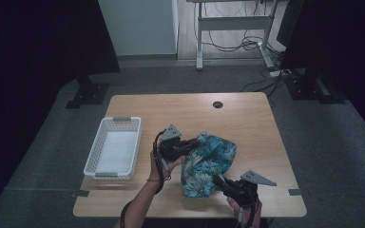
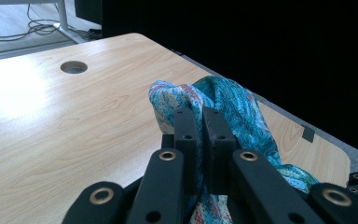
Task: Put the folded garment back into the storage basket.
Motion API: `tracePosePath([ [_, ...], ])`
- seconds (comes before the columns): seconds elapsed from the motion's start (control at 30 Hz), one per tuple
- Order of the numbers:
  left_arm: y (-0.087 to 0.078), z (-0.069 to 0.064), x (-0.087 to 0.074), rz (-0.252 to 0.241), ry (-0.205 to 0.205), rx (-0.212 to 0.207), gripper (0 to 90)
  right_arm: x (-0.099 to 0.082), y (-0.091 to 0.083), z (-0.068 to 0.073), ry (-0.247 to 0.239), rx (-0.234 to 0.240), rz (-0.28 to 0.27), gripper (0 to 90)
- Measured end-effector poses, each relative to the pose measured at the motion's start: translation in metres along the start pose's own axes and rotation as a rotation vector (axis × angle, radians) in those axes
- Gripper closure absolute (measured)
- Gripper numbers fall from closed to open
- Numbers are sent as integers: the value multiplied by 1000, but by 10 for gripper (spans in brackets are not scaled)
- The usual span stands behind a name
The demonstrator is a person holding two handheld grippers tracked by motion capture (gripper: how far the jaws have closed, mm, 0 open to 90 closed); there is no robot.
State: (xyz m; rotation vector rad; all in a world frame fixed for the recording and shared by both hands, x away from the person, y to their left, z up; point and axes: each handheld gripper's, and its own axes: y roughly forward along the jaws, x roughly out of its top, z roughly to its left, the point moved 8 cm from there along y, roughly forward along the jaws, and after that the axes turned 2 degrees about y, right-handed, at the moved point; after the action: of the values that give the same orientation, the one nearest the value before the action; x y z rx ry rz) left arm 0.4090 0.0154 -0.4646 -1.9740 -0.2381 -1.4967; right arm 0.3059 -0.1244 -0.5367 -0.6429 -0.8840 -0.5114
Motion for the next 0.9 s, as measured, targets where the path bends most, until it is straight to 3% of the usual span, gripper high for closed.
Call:
tracePosePath([
  [0.9,-14,8,7,-4,7,28,857,8,8,9,-2,19,-9,780],
])
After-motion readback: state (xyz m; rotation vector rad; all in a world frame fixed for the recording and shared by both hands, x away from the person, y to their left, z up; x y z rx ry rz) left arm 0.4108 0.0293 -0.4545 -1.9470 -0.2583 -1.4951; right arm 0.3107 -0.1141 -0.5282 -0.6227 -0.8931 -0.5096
